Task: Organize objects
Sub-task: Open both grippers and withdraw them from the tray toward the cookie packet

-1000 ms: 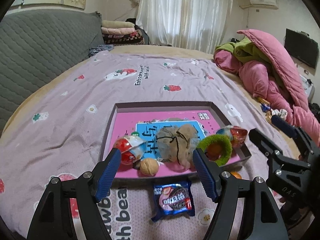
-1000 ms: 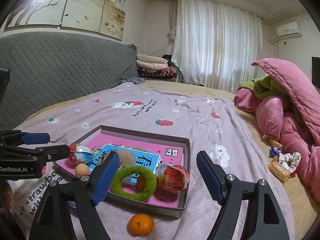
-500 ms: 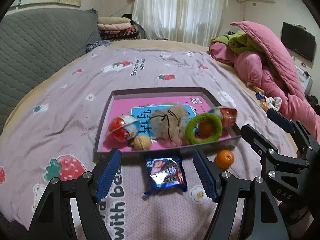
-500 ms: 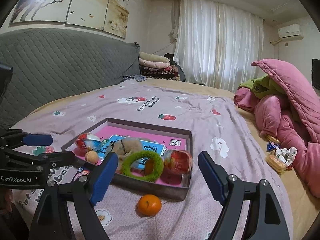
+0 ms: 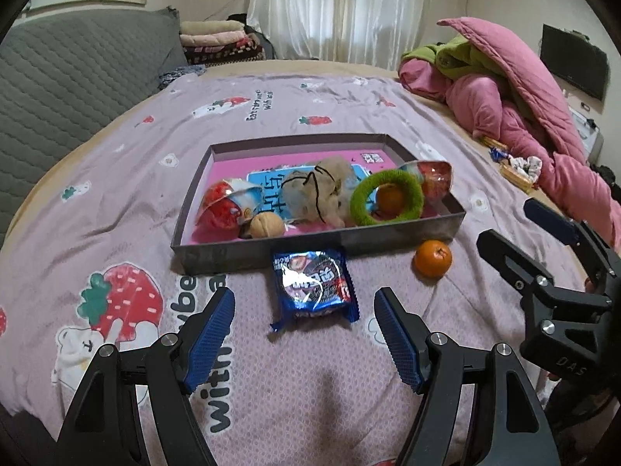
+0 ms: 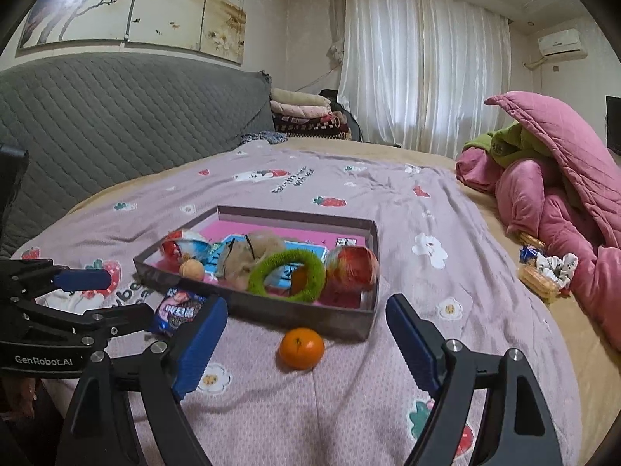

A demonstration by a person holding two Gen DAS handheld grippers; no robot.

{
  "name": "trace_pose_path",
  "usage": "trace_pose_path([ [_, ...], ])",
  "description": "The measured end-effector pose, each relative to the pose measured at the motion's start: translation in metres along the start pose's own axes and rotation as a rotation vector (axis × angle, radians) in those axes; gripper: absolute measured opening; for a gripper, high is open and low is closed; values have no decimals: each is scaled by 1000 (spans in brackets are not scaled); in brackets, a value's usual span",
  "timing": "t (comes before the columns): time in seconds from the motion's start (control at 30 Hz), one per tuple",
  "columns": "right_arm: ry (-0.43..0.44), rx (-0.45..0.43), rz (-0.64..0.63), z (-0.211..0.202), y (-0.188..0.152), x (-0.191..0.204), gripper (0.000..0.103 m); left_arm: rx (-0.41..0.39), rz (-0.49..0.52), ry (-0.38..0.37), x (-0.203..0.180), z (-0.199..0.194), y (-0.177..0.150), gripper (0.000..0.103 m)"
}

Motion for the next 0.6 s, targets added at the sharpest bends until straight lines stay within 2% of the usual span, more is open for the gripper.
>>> trace_pose_path([
  [0.6, -18, 60, -30, -1, -23, 6, 84, 33, -7, -9, -4, -4, -14, 76],
])
Point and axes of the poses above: each gripper's, at about its wrist camera, not at the fingertips, and z roughly the way its jaws point, x to its left, y to its top, the point moved 6 cm from there along z, roughly the way its jaws point, and after that the axes turned 6 degrees about z, right-handed, at the moved point
